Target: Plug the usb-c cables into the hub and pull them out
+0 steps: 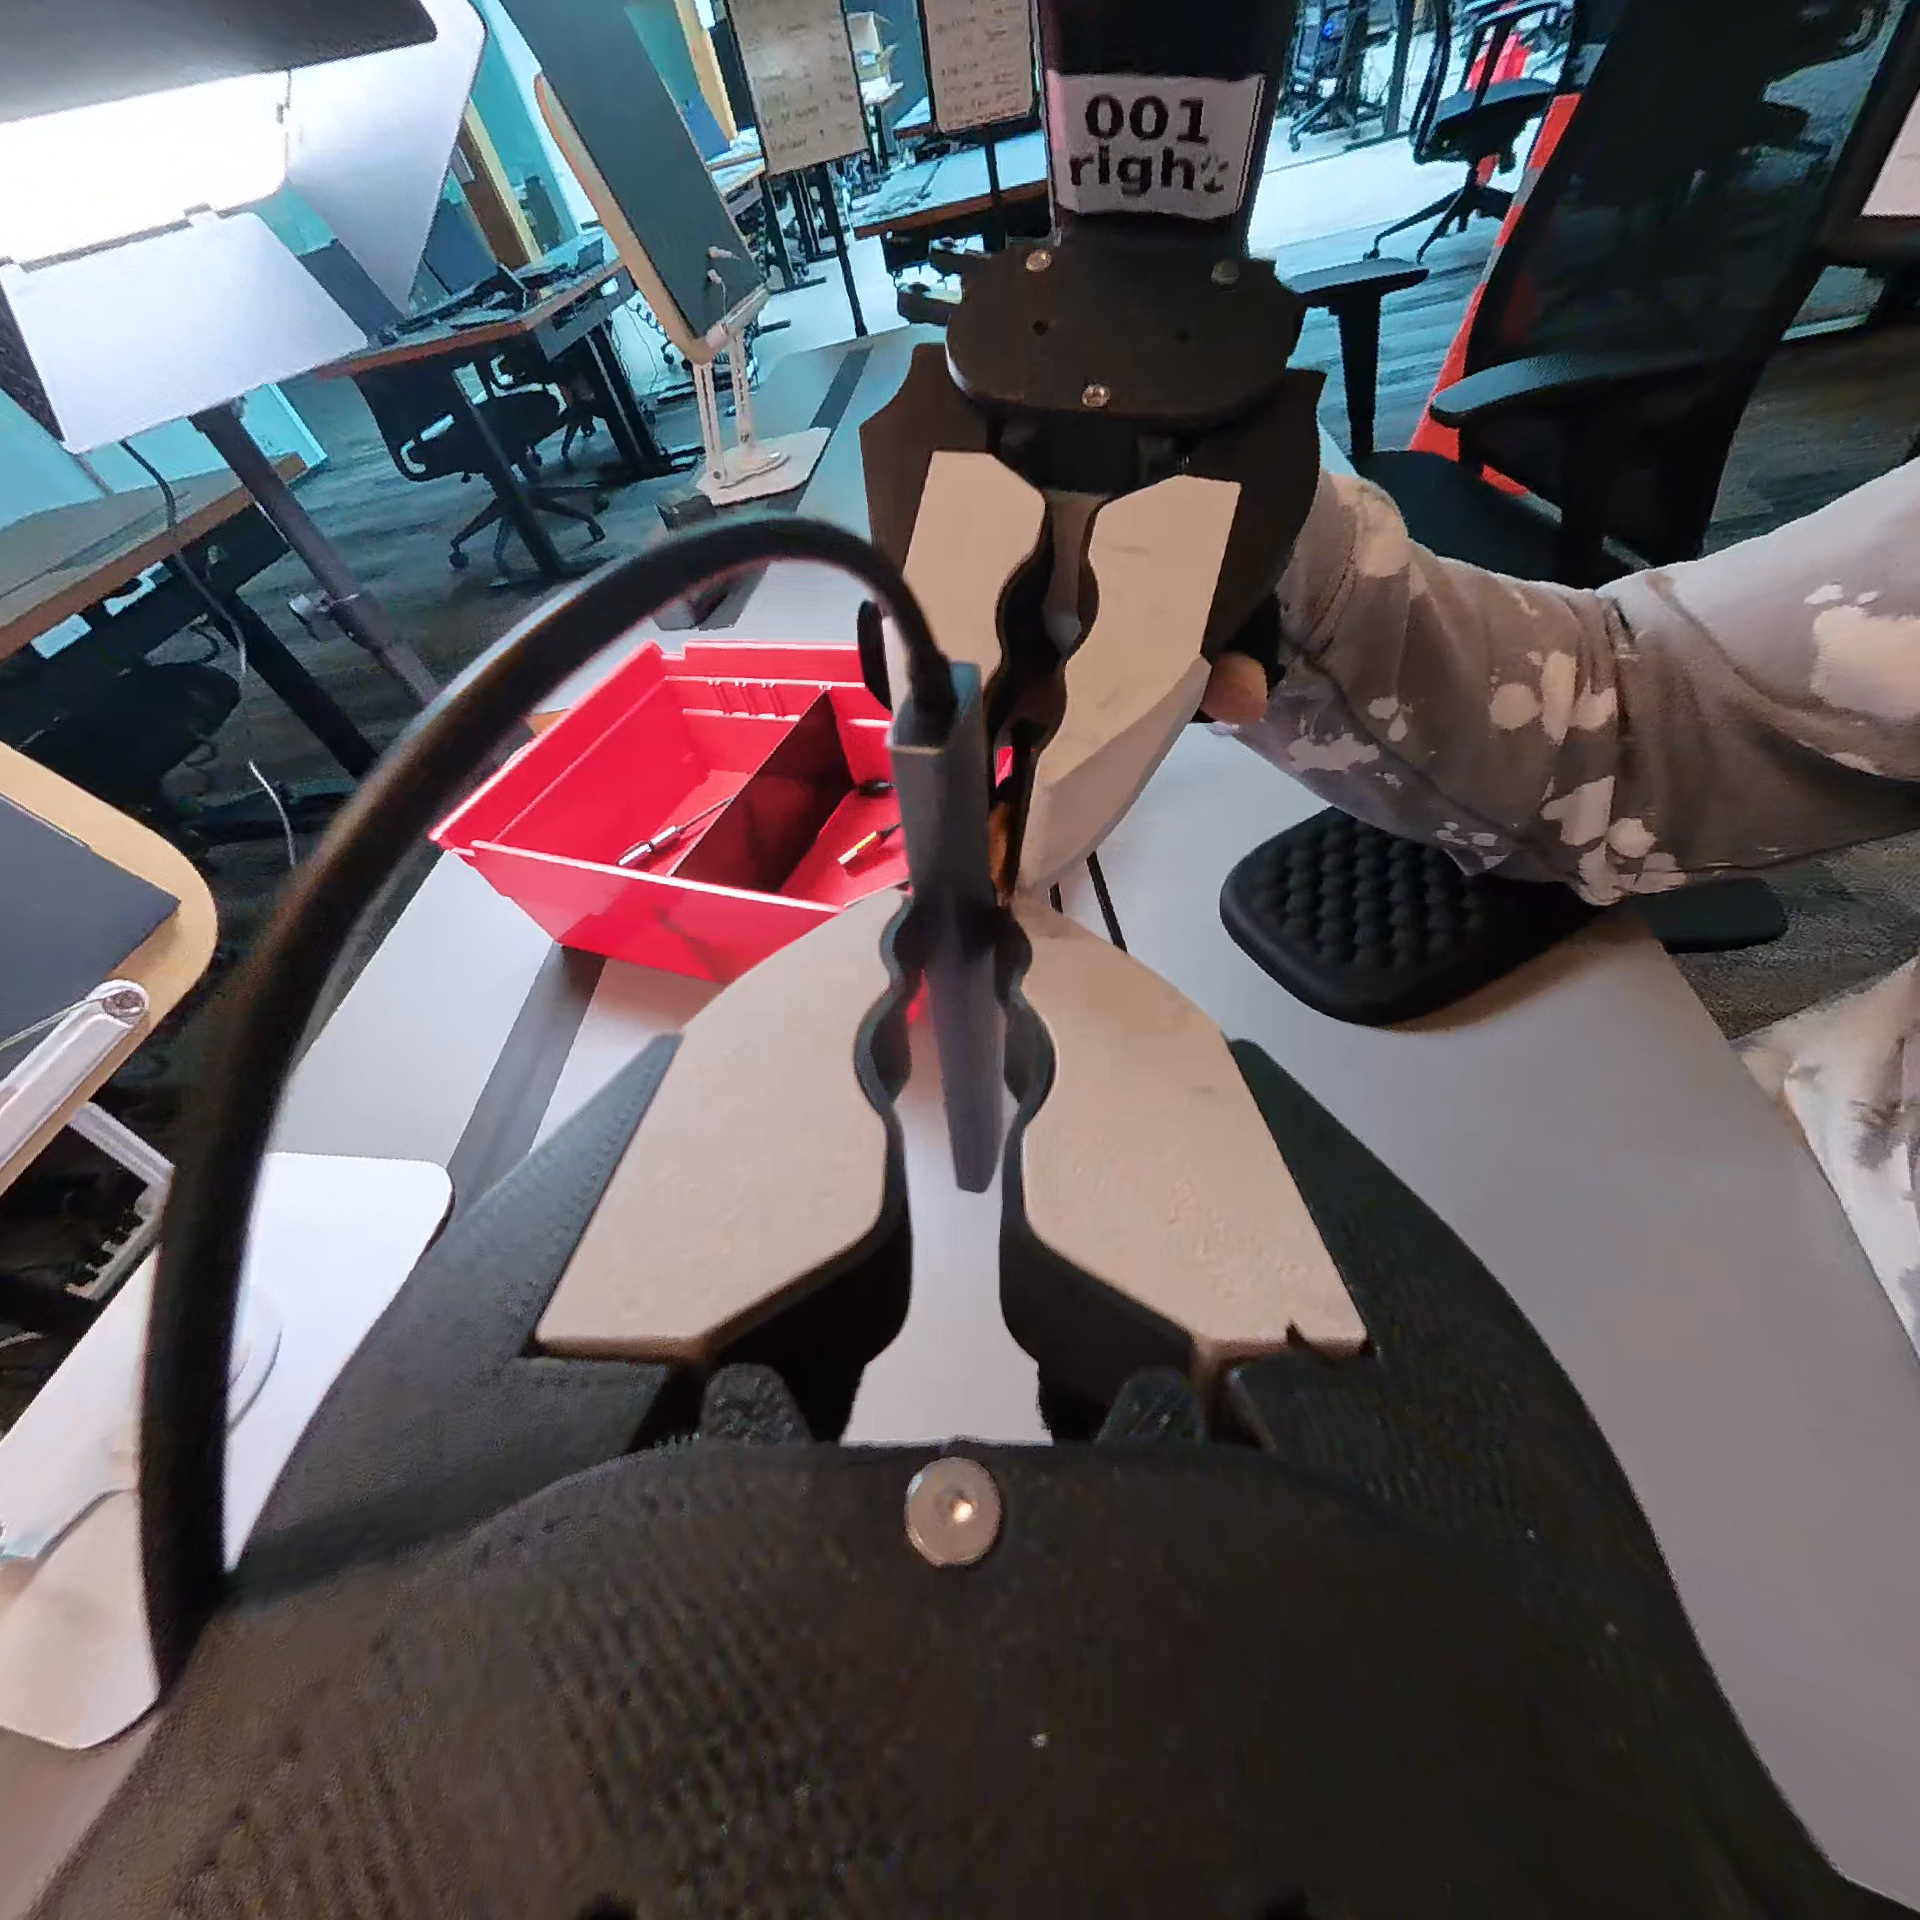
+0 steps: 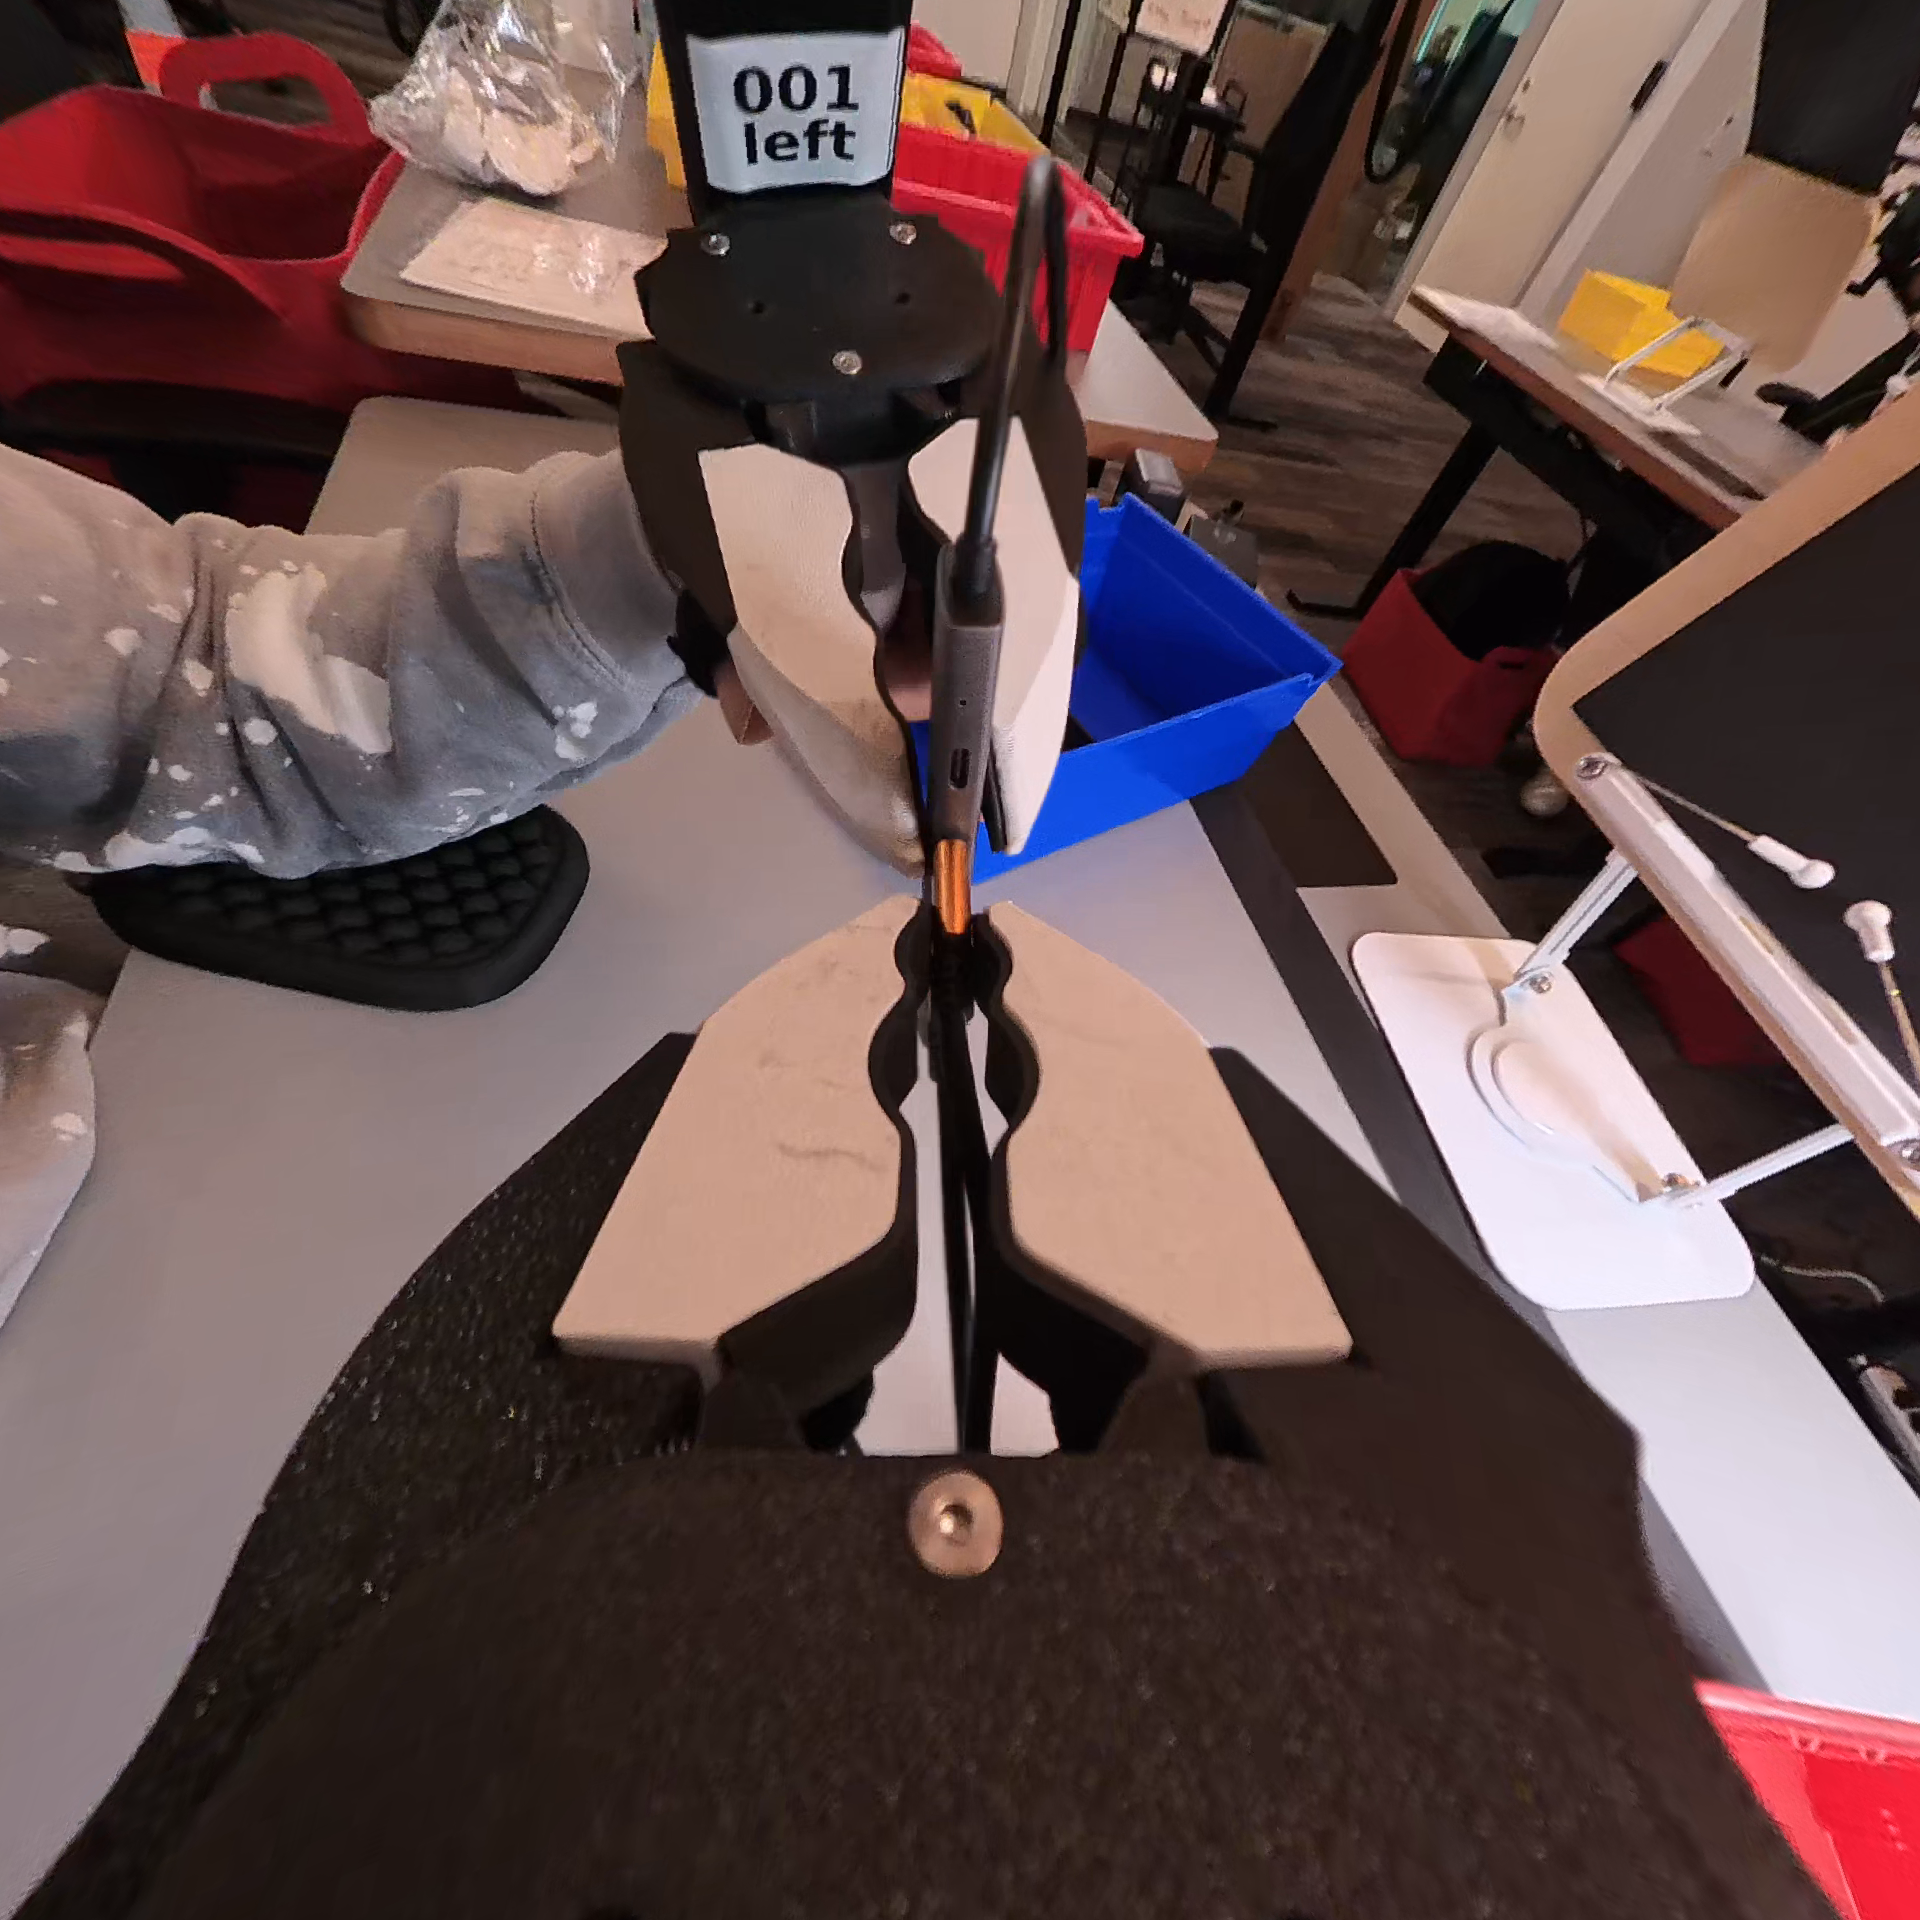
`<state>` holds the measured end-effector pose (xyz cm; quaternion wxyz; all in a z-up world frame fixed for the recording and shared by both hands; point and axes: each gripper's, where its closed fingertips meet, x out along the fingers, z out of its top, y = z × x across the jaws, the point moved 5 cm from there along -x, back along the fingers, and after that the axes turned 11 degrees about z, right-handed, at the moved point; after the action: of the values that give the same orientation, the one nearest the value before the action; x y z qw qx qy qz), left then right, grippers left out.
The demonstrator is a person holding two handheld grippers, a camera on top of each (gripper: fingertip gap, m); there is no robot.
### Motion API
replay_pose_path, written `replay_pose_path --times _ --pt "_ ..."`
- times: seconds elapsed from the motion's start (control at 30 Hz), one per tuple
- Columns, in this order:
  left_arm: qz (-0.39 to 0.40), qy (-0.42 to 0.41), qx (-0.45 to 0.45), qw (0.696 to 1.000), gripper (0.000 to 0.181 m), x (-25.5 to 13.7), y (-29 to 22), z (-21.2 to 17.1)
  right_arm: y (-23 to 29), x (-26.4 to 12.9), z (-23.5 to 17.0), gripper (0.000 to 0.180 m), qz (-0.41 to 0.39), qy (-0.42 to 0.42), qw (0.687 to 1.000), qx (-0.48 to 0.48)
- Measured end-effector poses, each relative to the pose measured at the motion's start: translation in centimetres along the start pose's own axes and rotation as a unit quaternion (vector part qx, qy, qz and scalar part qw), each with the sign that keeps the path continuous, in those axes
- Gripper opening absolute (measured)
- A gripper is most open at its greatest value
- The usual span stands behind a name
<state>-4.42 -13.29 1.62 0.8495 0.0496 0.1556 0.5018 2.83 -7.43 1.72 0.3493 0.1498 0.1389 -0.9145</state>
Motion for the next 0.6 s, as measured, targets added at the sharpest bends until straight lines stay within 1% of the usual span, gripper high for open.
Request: replay_pose_path --times 0.13,0.2,0.3,0.53,0.57,0.6 --pt "-0.002 -0.013 -0.009 1.0 0.011 -0.5 0.1 0.8 0.0 -0.2 0.7 0.007 -0.006 -0.024 0.999 -0.021" --pt "-0.004 0.0 -0.01 1.0 0.011 -0.7 0.1 1.1 0.1 -0.1 0.8 0.008 -0.003 -0.027 0.999 -0.036" --pt "-0.011 0.015 -0.018 1.0 0.011 -1.2 0.1 1.2 0.1 0.2 1.0 0.008 0.009 -0.032 0.999 -0.03" --pt "-0.035 0.07 -0.013 0.997 0.011 -0.3 -0.8 0.4 0.5 -0.2 -0.5 0.008 0.052 0.012 0.998 -0.026" --pt "-0.017 0.085 -0.007 0.996 0.011 -0.6 -0.3 0.1 0.1 -0.9 -1.2 0.007 0.038 0.044 0.998 -0.026" --pt "0.019 0.094 -0.007 0.995 0.011 -1.6 0.9 -0.2 -0.7 -2.8 -1.9 0.007 0.007 0.048 0.999 -0.021"
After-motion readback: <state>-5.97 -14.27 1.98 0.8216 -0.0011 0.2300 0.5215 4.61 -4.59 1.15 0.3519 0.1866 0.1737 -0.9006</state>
